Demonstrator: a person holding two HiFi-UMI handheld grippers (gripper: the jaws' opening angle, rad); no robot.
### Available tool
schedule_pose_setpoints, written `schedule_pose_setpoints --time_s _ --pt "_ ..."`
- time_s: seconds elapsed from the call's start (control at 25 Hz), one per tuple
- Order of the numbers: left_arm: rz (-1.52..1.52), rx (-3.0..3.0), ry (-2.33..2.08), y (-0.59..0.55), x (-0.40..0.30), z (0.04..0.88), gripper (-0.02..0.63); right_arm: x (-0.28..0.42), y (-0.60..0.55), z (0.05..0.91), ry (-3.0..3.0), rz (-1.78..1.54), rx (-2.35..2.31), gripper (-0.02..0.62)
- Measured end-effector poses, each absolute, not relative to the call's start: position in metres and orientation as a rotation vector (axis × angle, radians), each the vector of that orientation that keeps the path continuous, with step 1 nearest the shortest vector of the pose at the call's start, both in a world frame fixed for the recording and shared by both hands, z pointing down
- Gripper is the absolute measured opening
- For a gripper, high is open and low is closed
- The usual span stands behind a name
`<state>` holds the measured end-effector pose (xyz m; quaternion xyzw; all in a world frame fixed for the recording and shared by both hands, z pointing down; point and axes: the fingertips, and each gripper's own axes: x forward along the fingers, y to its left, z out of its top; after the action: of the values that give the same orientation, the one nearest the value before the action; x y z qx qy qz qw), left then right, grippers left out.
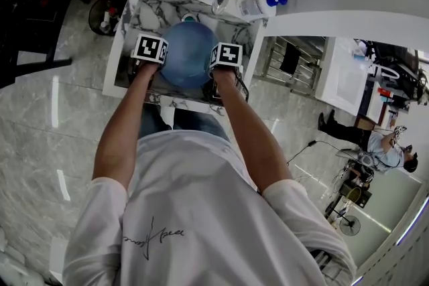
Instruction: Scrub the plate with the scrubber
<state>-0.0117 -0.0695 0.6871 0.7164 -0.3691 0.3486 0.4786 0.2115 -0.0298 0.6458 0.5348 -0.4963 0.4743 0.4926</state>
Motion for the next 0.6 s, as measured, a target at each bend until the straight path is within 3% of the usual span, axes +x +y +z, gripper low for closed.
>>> schedule_pose_setpoints --time_s 0.6 --pt "0.854 1.751 -0.903 -0.070 -0.012 0.689 0.089 0.197 -0.003 0.648 -1.212 1.178 1.159 0.054"
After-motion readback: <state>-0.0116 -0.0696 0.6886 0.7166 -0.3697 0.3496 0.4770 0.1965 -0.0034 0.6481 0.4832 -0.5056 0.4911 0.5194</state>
